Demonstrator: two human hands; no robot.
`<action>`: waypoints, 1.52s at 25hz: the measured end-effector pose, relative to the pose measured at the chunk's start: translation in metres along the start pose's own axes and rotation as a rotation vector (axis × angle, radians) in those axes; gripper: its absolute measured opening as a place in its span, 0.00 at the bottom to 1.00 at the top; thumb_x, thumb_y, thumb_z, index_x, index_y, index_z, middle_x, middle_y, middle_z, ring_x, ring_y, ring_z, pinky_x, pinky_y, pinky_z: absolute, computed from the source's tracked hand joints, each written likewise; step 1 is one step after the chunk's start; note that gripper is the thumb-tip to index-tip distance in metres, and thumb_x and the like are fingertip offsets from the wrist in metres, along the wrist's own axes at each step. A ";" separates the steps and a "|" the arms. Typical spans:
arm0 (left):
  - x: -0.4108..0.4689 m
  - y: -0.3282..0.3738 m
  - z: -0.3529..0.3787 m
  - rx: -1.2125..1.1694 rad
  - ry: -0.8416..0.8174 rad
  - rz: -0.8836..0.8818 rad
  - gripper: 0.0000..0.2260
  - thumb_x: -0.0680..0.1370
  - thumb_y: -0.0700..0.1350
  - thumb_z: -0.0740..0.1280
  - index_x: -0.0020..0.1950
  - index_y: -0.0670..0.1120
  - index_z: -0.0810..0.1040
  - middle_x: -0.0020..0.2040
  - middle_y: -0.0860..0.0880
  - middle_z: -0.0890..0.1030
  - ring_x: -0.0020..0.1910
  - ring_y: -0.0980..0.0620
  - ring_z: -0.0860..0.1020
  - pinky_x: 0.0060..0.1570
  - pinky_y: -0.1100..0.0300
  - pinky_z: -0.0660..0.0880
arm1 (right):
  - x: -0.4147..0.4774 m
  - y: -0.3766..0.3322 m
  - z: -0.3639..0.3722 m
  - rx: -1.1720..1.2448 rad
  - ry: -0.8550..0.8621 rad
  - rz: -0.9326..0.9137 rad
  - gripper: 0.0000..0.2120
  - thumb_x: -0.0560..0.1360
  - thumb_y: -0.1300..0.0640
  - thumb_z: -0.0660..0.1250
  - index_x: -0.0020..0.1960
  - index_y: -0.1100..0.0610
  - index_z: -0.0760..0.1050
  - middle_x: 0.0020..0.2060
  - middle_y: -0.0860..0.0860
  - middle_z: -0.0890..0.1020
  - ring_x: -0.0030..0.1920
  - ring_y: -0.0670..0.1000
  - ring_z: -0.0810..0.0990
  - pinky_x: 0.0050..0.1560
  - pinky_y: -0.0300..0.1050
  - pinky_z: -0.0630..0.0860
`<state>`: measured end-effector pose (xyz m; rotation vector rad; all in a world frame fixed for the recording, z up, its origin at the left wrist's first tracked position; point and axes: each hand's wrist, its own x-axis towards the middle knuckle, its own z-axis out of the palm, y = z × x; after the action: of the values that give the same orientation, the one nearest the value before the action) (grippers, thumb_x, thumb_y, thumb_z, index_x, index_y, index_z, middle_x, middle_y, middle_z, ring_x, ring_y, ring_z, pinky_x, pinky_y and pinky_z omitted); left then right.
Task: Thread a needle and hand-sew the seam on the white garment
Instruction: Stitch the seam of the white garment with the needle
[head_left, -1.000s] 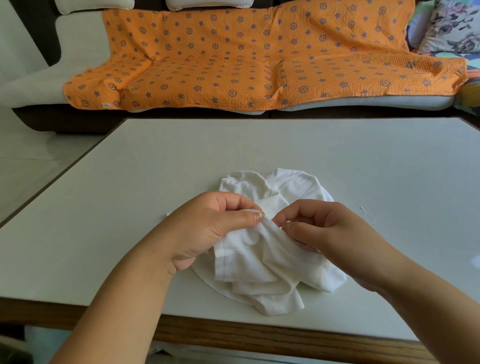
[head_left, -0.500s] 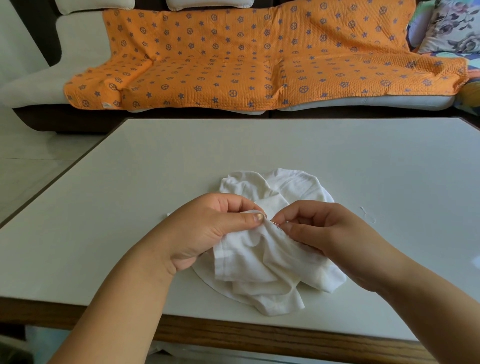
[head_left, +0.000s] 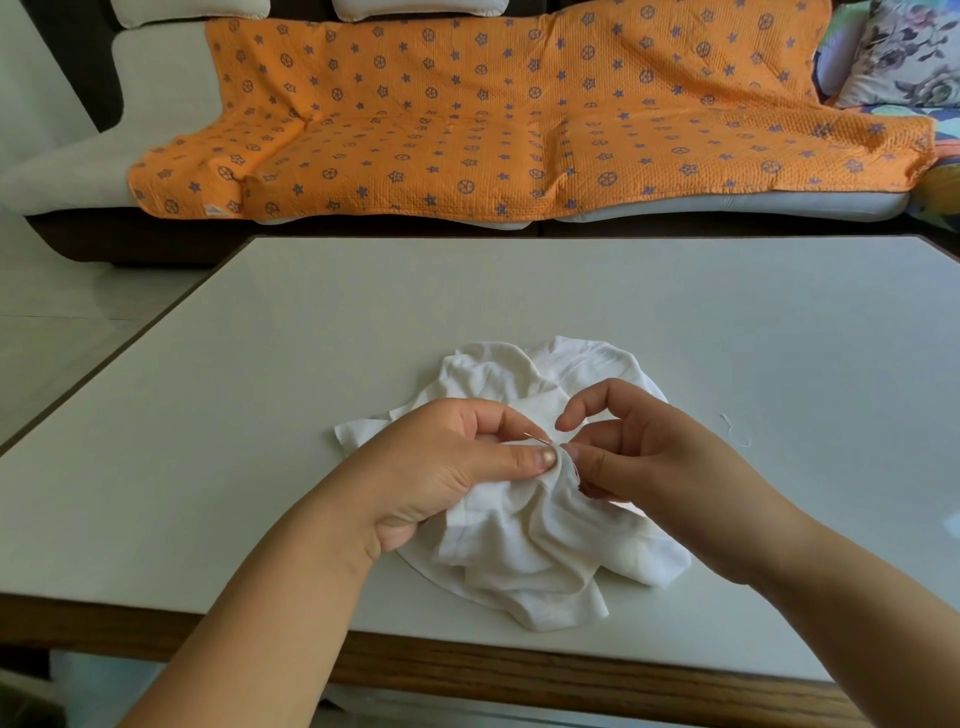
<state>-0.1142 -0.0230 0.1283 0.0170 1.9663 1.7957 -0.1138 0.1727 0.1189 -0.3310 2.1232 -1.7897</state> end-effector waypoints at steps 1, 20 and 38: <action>0.001 0.000 0.000 0.014 0.009 -0.004 0.11 0.65 0.46 0.75 0.45 0.45 0.85 0.46 0.43 0.86 0.48 0.50 0.84 0.53 0.57 0.78 | -0.001 -0.001 0.000 -0.047 -0.001 -0.015 0.06 0.78 0.62 0.65 0.52 0.53 0.75 0.33 0.51 0.79 0.35 0.47 0.76 0.44 0.40 0.74; 0.002 0.002 -0.002 0.061 0.165 -0.033 0.02 0.72 0.42 0.75 0.43 0.46 0.87 0.45 0.47 0.87 0.49 0.50 0.84 0.59 0.53 0.78 | 0.009 -0.015 -0.025 0.500 0.341 0.026 0.06 0.81 0.61 0.60 0.46 0.60 0.72 0.41 0.57 0.86 0.32 0.50 0.82 0.28 0.38 0.75; 0.001 0.007 -0.013 -0.181 0.269 0.047 0.03 0.75 0.38 0.69 0.47 0.42 0.82 0.44 0.42 0.82 0.44 0.46 0.79 0.44 0.57 0.75 | 0.031 0.011 -0.057 0.917 0.636 0.023 0.09 0.82 0.65 0.56 0.44 0.61 0.69 0.29 0.57 0.79 0.44 0.61 0.86 0.46 0.52 0.84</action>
<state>-0.1213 -0.0341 0.1346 -0.2514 1.9841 2.0932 -0.1652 0.2138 0.1133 0.5548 1.3166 -2.8482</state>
